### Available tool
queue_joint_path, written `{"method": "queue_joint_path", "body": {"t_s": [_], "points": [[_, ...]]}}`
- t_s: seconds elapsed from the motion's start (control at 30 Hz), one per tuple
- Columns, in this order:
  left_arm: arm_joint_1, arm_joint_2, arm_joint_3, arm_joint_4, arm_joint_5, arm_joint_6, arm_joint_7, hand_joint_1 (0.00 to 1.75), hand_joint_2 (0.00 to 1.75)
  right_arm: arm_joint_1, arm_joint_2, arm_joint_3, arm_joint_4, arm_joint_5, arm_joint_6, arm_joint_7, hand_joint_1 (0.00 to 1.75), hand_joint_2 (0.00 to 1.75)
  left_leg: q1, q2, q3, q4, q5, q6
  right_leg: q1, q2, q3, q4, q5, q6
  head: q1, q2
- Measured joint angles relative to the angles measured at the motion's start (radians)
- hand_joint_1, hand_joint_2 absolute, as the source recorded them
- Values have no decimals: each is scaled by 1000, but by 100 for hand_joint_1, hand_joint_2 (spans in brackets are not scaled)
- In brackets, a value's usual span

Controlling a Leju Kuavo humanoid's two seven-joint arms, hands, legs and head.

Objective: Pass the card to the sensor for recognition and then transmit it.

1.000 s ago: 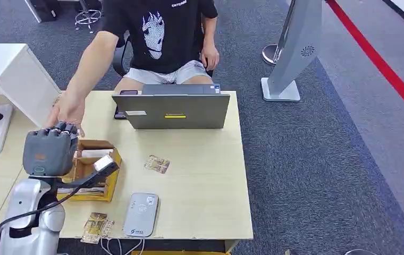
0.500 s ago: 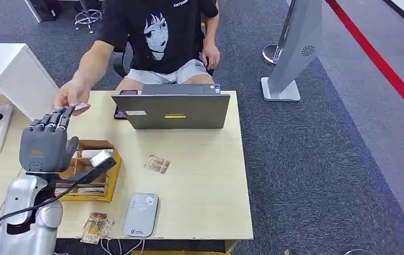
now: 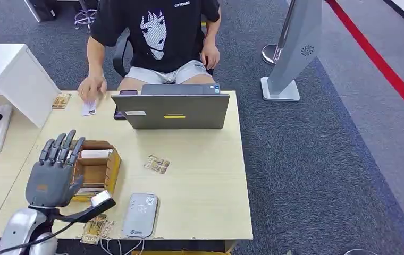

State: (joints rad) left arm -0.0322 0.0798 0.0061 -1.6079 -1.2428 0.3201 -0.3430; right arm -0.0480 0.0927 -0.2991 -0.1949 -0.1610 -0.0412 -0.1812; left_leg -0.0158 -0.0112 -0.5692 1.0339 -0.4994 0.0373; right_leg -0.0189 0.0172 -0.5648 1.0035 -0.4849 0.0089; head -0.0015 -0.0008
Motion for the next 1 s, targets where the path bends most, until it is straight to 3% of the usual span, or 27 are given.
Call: {"method": "queue_joint_path", "body": {"t_s": [0.33, 1.0], "points": [[132, 23, 1, -50, 6, 42, -13, 0, 175, 2, 0, -27, 0, -11, -4, -2, 0, 175, 0, -1, 0, 0, 0, 0, 0, -1, 1, 0, 0, 0, 0, 0], [156, 17, 4, -97, 5, 42, -16, 0, 175, 2, 1, -50, 0, 1, -11, -8, 0, 175, 0, -1, 0, 0, 0, 0, 0, -1, 1, 0, 0, 0, 0, 0]]}}
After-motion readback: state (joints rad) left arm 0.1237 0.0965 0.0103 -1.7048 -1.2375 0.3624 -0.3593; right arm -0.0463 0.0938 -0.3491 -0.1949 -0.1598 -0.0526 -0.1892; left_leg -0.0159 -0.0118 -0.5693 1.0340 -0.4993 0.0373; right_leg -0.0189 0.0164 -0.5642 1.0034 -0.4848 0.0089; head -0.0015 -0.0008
